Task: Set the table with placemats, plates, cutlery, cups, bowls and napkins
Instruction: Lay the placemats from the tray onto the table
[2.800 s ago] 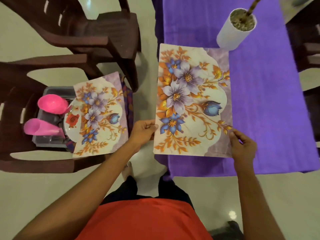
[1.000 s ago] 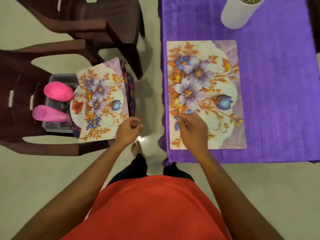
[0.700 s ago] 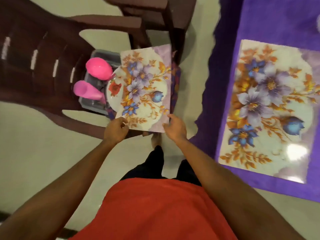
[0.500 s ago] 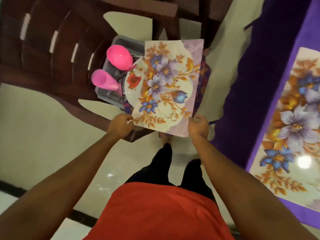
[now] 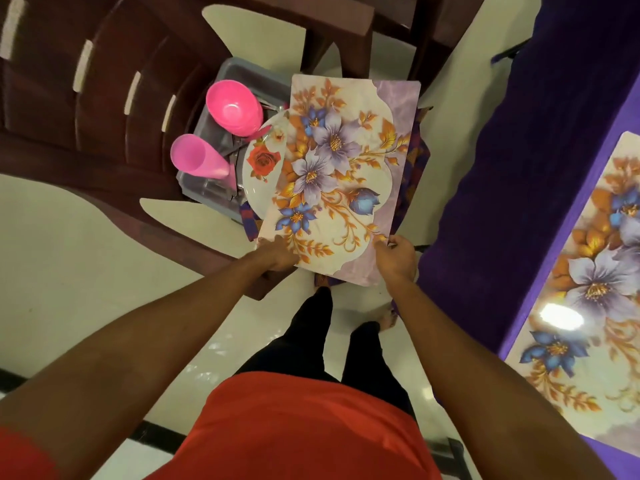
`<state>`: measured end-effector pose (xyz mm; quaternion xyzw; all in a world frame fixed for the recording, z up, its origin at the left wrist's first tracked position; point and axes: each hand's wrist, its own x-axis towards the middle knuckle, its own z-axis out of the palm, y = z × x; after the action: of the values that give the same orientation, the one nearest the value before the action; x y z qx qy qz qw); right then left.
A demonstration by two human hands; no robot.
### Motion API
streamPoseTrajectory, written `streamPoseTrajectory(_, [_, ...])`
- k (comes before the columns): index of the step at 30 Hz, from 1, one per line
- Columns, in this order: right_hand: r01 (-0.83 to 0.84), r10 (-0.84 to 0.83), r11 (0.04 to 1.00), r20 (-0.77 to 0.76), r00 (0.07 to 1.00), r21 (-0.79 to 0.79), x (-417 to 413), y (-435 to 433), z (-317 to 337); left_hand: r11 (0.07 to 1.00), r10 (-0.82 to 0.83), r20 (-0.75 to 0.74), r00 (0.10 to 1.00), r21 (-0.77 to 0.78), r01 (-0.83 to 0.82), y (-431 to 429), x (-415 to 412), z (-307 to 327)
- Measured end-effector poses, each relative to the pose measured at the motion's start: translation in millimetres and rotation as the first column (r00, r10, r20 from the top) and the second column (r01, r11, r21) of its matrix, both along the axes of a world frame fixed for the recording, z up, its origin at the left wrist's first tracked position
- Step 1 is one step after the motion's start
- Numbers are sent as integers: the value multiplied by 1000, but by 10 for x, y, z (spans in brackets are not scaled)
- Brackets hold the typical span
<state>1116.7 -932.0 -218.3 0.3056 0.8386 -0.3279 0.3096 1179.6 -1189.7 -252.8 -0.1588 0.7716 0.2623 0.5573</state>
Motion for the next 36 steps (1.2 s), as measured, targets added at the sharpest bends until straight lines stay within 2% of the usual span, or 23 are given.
streamPoseTrajectory(2, [-22,23,999,-35,999,26,-2,1,49,999,-29,-86,996,12,30,106,13,114])
streamPoseTrajectory(4, [-32,36,998,-81,996,46,3,16,103,1000,19,-113,993,-4,-20,88,79,38])
streamPoseTrajectory(6, [-58,66,996,-122,990,65,8,21,173,998,60,-111,992,19,-59,52,113,-57])
streamPoseTrajectory(9, [-74,81,996,-189,979,44,16,33,302,996,72,-88,994,55,-68,96,2,140])
streamPoseTrajectory(13, [-37,34,999,-300,953,-4,17,171,581,971,234,-138,962,-12,-238,119,-64,206])
streamPoseTrajectory(15, [-49,47,999,-355,934,3,4,281,742,937,335,-213,918,-27,-348,192,-109,302])
streamPoseTrajectory(17, [-66,49,998,-431,901,-23,-1,458,920,882,465,-231,855,35,-470,290,-130,387])
streamPoseTrajectory(20, [-116,59,991,-558,828,-67,-13,833,1230,701,712,-178,679,138,-699,492,-187,560])
streamPoseTrajectory(22, [-133,62,989,-623,780,-68,-2,1115,1445,597,802,-120,585,204,-776,695,-226,737])
streamPoseTrajectory(25, [-85,3,992,-671,741,-90,45,1624,1689,507,852,-49,521,326,-798,1085,-277,1128])
streamPoseTrajectory(29, [-54,-77,984,-687,722,-167,205,2391,1829,451,878,-83,472,474,-756,1695,-256,1543])
streamPoseTrajectory(32, [43,-249,949,-661,708,-312,404,3048,1878,481,858,-153,490,572,-664,2275,-184,1824])
streamPoseTrajectory(36, [135,-388,895,-594,705,-425,696,4037,1863,500,846,-227,482,650,-572,3251,-9,2078])
